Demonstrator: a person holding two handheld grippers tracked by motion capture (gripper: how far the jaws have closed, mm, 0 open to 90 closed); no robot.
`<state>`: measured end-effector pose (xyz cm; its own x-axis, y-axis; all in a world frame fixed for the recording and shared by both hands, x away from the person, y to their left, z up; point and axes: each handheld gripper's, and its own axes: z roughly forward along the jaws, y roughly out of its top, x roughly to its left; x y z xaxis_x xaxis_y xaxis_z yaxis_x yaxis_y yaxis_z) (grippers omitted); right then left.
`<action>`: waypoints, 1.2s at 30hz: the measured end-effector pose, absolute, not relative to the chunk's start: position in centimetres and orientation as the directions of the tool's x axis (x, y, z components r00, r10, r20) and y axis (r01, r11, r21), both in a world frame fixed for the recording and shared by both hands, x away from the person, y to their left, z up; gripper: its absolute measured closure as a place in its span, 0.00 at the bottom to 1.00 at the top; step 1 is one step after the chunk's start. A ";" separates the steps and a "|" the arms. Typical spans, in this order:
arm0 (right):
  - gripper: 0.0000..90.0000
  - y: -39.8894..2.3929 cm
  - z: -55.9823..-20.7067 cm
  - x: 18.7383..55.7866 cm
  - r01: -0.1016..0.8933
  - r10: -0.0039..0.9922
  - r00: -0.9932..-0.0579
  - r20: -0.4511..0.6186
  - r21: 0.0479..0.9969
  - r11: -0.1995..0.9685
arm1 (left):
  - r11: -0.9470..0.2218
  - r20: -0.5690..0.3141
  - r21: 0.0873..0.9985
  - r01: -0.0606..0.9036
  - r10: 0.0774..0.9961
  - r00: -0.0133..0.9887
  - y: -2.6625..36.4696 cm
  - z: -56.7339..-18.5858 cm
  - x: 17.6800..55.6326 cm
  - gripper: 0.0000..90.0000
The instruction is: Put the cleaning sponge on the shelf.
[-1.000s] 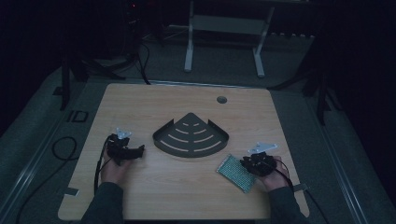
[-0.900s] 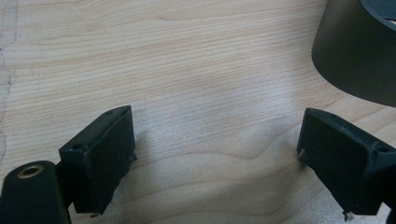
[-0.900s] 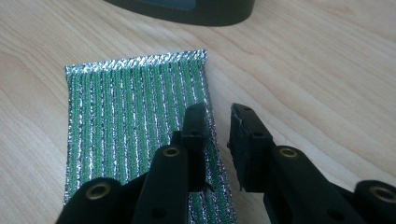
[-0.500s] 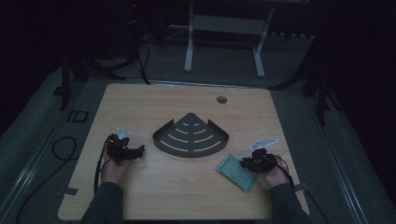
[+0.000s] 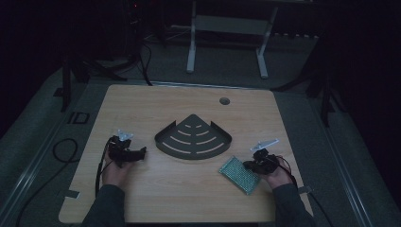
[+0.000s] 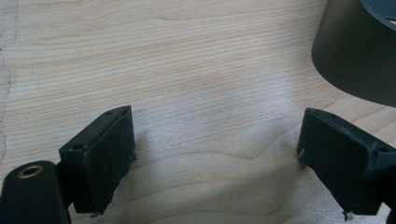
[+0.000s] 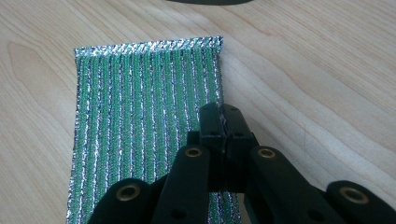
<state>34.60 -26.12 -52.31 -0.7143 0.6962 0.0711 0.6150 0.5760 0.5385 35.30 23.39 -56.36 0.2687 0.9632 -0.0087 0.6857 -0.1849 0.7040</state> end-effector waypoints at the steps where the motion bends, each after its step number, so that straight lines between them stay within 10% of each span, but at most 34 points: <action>1: 0.99 -26.1 -52.3 34.5 0.612 0.696 -0.715 0.066 0.542 0.577 | -0.185 -0.009 0.704 0.685 0.963 0.269 23.4 -56.4 35.3 0.13; 36: 1.00 -26.9 -48.8 33.9 0.576 0.711 -0.702 0.042 0.622 0.531 | -0.185 -0.008 0.704 0.686 0.963 0.269 23.4 -56.4 35.3 0.13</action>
